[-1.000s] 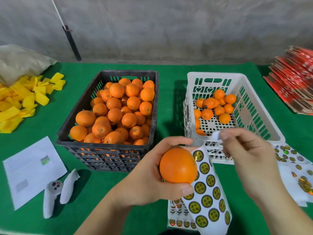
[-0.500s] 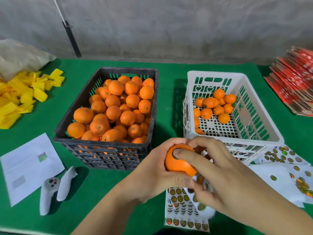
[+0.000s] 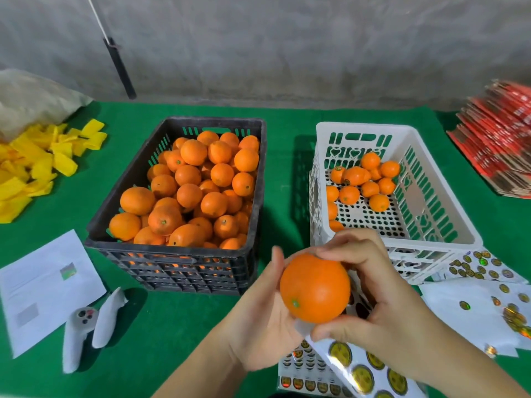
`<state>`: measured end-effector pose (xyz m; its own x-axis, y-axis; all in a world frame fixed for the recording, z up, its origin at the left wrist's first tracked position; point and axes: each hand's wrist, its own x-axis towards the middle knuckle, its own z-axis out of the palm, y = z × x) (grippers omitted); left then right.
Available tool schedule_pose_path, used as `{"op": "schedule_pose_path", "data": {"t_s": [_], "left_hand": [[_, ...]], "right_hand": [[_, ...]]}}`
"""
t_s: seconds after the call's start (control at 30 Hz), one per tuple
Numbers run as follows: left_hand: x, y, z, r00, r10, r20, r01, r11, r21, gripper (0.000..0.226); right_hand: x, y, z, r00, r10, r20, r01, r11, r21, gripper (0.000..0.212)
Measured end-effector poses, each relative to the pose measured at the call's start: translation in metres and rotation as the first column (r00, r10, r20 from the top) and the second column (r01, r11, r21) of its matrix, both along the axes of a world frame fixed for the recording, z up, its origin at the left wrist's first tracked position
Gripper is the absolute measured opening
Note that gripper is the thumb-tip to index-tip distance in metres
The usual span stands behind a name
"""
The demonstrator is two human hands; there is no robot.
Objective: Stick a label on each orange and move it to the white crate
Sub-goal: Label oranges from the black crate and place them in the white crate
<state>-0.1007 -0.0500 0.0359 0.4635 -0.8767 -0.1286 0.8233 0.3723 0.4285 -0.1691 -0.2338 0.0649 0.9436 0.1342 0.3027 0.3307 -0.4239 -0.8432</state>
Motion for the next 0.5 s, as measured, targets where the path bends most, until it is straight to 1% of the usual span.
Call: {"op": "schedule_pose_path", "data": {"t_s": [0.03,0.07,0.1,0.17,0.23,0.33,0.4,0.43,0.47,0.5], "left_hand": [[-0.001,-0.001,-0.002,0.994,0.022,0.104,-0.022,1.0,0.0,0.099],[-0.004,-0.003,-0.004,0.981,0.043,0.187,-0.042,0.999,-0.008,0.096],[-0.006,-0.004,-0.005,0.974,0.044,0.222,-0.039,0.999,-0.026,0.089],[-0.008,-0.007,-0.006,0.974,0.063,0.216,-0.06,0.998,-0.021,0.079],[-0.008,-0.01,-0.006,0.981,0.093,0.172,-0.094,0.996,-0.002,0.073],[-0.003,-0.012,-0.001,0.979,0.115,0.169,-0.124,0.991,0.042,0.071],[0.0,-0.011,-0.001,0.978,0.088,0.189,-0.106,0.99,0.09,0.076],[0.002,-0.01,-0.003,0.978,0.071,0.198,-0.095,0.989,0.115,0.078],[0.004,-0.008,-0.006,0.976,0.058,0.208,-0.089,0.986,0.139,0.079],[0.005,-0.006,-0.008,0.971,0.051,0.235,-0.093,0.981,0.172,0.079]], "right_hand": [[0.001,0.002,0.001,0.999,-0.031,-0.026,0.034,0.994,0.106,0.075],[0.003,0.005,0.002,0.997,-0.063,-0.044,0.07,0.977,0.2,0.075],[0.004,0.006,0.003,0.994,-0.092,-0.053,0.103,0.955,0.278,0.075],[0.006,0.008,0.006,0.988,-0.137,-0.071,0.153,0.916,0.372,0.075],[0.009,0.008,0.011,0.986,-0.147,-0.085,0.169,0.896,0.41,0.075],[0.017,0.001,0.014,0.985,-0.163,-0.062,0.174,0.89,0.421,0.067],[0.024,-0.009,0.015,0.977,-0.211,-0.016,0.202,0.903,0.379,0.07],[0.028,-0.015,0.015,0.964,-0.264,0.014,0.245,0.911,0.331,0.072],[0.031,-0.022,0.015,0.935,-0.353,0.038,0.334,0.911,0.243,0.075],[0.035,-0.031,0.014,0.89,-0.453,0.05,0.446,0.889,0.107,0.081]]}}
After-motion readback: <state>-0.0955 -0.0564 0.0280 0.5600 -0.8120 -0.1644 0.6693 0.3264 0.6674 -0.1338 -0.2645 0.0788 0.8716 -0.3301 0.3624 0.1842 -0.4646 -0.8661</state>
